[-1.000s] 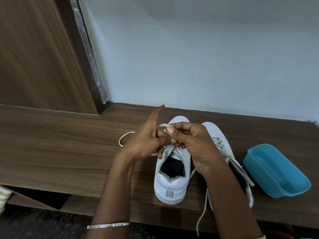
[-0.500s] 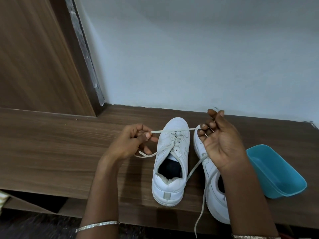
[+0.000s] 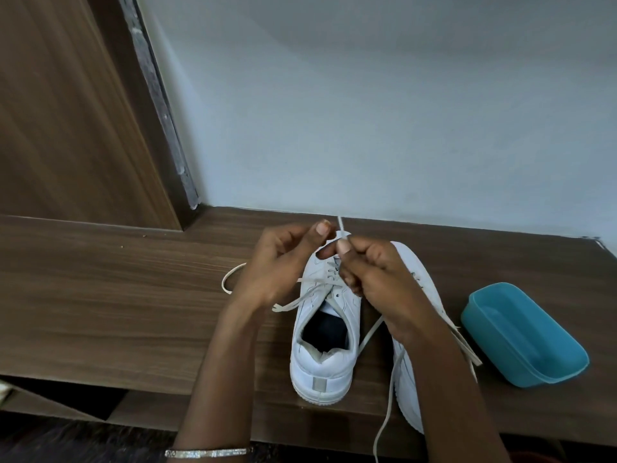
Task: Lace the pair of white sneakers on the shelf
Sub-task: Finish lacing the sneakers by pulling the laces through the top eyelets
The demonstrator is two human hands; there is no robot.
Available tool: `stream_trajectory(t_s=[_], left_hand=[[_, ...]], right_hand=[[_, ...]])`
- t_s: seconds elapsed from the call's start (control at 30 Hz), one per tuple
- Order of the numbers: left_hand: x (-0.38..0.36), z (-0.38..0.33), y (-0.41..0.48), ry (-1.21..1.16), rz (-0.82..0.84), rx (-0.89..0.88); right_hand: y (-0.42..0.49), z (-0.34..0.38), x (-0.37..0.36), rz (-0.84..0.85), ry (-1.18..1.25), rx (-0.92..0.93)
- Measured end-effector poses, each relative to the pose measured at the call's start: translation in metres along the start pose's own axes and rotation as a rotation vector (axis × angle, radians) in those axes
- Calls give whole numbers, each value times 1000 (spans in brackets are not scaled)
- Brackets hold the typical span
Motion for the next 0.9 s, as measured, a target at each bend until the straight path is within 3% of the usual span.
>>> stream_trajectory(t_s=[0.2, 0.33, 0.4, 0.5, 0.67, 0.9], left_hand=[[-3, -1, -1, -135, -41, -28], [9, -5, 0, -167, -253, -59], [16, -5, 1, -154, -327, -86], [22, -2, 0, -75, -357, -98], [15, 6, 1, -30, -167, -22], [0, 16, -7, 182, 255, 149]], right_hand=[[-1, 3, -15, 88, -78, 8], [4, -3, -1, -74, -173, 16], [5, -8, 11, -154, -282, -36], [2, -14, 17, -67, -523, -208], [1, -17, 6, -94, -879, -206], [2, -17, 12, -186, -805, -175]])
Point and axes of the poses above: each hand's wrist, its own y-axis towards the middle knuckle, its own x-axis out of the back of the hand, z = x × y, the point moved 3 cm from there along y, towards the middle knuckle, and after that the axes turned 14 degrees about -x, right-handed, at the moved point
